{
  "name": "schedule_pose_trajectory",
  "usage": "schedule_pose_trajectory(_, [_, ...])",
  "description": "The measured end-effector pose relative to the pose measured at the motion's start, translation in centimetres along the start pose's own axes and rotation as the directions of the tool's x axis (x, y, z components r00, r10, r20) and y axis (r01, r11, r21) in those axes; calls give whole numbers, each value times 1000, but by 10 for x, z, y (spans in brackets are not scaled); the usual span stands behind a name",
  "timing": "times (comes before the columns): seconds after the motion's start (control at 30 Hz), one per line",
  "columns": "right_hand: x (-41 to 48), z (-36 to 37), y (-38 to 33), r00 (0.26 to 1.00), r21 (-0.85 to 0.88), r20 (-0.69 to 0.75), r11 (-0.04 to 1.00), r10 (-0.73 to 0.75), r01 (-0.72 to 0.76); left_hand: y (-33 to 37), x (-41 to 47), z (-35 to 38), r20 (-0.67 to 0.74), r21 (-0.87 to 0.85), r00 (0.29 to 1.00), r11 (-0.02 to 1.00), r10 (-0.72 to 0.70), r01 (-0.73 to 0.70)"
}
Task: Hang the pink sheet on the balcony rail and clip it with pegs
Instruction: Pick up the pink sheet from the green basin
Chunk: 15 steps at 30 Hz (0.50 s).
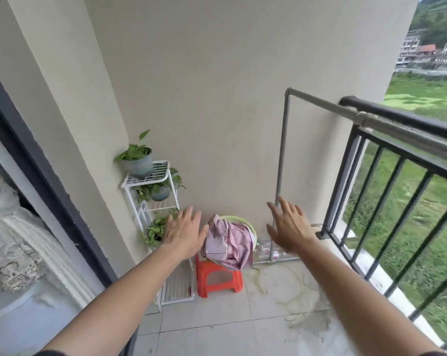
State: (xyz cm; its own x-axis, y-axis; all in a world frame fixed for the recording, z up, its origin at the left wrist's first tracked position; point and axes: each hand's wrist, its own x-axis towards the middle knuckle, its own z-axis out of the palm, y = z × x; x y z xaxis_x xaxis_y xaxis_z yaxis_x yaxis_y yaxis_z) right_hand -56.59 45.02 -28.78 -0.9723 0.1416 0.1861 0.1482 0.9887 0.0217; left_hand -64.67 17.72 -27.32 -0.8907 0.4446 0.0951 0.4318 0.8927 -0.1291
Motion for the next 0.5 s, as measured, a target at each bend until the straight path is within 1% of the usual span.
schedule_pose_trajectory(0.1, [65,7,29,1000,29,-5,999,-21,21,3,60,9,19,-33,999,999,-36,36])
schedule_pose_trajectory(0.2, [126,22,51,1000,62,19,998,-7,6,1,110,21,49,-55,996,996,-69,72])
schedule_pose_trajectory(0.27, [160,38,57,998,84,60,996,-4,-1,-3,136,34,75,-68,993,993,-91,96])
schedule_pose_trajectory(0.37, [206,65,57,990,85,135,996,-34,23,-13,172,59,89,-56,993,995,-79,84])
schedule_pose_trajectory(0.5, [262,105,52,975,96,216,995,-50,30,-30,227,102,161,-102,982,988,-97,114])
